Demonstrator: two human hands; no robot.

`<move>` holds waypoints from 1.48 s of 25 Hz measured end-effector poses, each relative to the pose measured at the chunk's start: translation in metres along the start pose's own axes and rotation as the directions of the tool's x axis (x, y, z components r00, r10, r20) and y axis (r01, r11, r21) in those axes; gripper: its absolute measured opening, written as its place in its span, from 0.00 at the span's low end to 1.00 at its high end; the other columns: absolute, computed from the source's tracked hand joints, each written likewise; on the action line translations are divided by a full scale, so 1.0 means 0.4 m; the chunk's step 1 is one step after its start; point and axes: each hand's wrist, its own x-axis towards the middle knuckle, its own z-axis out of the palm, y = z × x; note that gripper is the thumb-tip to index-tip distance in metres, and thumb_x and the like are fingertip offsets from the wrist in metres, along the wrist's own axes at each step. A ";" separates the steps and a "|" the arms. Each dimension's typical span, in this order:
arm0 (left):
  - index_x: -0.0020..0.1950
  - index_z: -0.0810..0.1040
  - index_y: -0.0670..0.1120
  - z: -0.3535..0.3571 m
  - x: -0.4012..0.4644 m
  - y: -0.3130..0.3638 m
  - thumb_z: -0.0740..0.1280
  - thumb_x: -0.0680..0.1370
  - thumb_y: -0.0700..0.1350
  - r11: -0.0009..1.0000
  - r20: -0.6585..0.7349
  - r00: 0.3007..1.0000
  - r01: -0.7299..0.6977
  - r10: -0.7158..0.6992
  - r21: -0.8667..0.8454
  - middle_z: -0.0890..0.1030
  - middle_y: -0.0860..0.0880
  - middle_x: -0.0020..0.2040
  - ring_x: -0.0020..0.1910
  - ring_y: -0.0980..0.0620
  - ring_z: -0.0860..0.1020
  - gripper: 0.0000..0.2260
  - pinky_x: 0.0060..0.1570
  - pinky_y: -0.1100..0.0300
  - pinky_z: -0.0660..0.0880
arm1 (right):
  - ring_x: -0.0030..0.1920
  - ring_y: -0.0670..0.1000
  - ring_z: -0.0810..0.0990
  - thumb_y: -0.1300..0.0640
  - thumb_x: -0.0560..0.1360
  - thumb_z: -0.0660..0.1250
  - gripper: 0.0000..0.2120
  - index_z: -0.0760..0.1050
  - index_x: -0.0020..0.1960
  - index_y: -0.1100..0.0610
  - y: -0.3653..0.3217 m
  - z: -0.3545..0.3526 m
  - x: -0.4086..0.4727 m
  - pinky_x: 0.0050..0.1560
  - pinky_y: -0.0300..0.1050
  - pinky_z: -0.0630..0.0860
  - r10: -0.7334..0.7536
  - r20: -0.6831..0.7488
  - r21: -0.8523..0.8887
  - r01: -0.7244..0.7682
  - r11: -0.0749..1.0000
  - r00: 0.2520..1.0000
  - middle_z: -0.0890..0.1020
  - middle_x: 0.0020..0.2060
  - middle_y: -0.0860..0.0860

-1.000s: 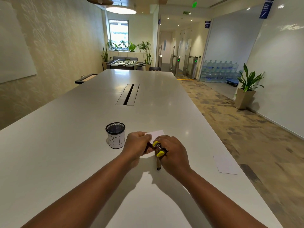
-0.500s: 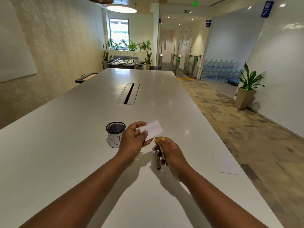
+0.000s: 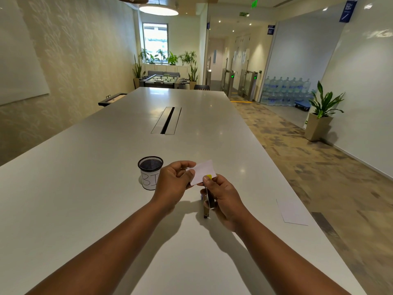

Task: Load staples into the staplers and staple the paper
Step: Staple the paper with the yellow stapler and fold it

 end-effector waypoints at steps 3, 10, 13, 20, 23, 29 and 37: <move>0.52 0.82 0.48 -0.001 -0.002 0.002 0.70 0.80 0.36 0.998 0.028 0.998 0.057 -0.056 -0.027 0.84 0.33 0.45 0.48 0.42 0.86 0.08 0.49 0.50 0.84 | 0.47 0.55 0.77 0.47 0.70 0.77 0.19 0.81 0.58 0.55 -0.004 -0.002 0.003 0.39 0.46 0.76 0.045 -0.004 0.091 -0.044 0.995 0.999 0.81 0.45 0.54; 0.49 0.83 0.43 -0.010 0.003 0.004 0.71 0.79 0.35 0.991 0.049 0.991 0.126 -0.124 -0.043 0.87 0.39 0.45 0.45 0.45 0.85 0.04 0.55 0.43 0.82 | 0.43 0.52 0.79 0.44 0.61 0.81 0.18 0.86 0.47 0.51 -0.009 0.002 0.018 0.44 0.48 0.79 0.018 0.016 0.083 -0.020 0.996 1.000 0.83 0.39 0.52; 0.49 0.83 0.43 -0.015 0.006 0.006 0.71 0.78 0.35 0.994 0.037 0.993 0.110 -0.110 -0.007 0.87 0.40 0.44 0.44 0.45 0.85 0.04 0.54 0.43 0.82 | 0.40 0.52 0.79 0.45 0.61 0.82 0.23 0.85 0.52 0.55 -0.007 0.004 0.020 0.42 0.48 0.80 0.023 0.004 0.074 -0.024 0.997 1.000 0.83 0.40 0.53; 0.49 0.82 0.43 -0.022 0.005 0.003 0.72 0.78 0.35 0.992 0.052 0.991 0.124 -0.123 -0.011 0.88 0.45 0.41 0.44 0.45 0.86 0.04 0.50 0.50 0.84 | 0.43 0.53 0.81 0.48 0.65 0.79 0.23 0.83 0.56 0.57 -0.013 0.014 0.022 0.43 0.47 0.79 0.034 -0.014 0.092 -0.032 0.995 0.999 0.86 0.41 0.52; 0.48 0.83 0.43 -0.018 -0.003 0.002 0.72 0.78 0.35 0.991 0.057 0.991 0.126 -0.124 -0.039 0.88 0.43 0.43 0.47 0.41 0.86 0.04 0.52 0.47 0.84 | 0.42 0.52 0.82 0.49 0.69 0.78 0.20 0.83 0.56 0.58 -0.006 0.020 0.022 0.40 0.46 0.79 0.002 -0.070 0.041 0.001 0.999 0.998 0.87 0.42 0.53; 0.49 0.83 0.43 -0.016 -0.006 0.007 0.72 0.78 0.36 0.992 0.069 0.990 0.128 -0.126 -0.017 0.87 0.40 0.45 0.52 0.36 0.85 0.03 0.57 0.42 0.82 | 0.39 0.49 0.82 0.51 0.72 0.77 0.15 0.84 0.54 0.58 0.000 0.017 0.021 0.40 0.44 0.79 0.008 -0.067 0.081 -0.003 0.997 0.998 0.86 0.40 0.53; 0.49 0.83 0.44 -0.013 0.013 -0.009 0.71 0.78 0.36 0.985 0.011 0.987 0.163 -0.163 -0.052 0.88 0.43 0.44 0.44 0.46 0.86 0.03 0.49 0.52 0.84 | 0.39 0.49 0.80 0.55 0.70 0.79 0.16 0.83 0.56 0.59 0.009 0.001 0.025 0.39 0.42 0.78 0.020 0.047 0.127 -0.025 0.992 0.999 0.84 0.40 0.52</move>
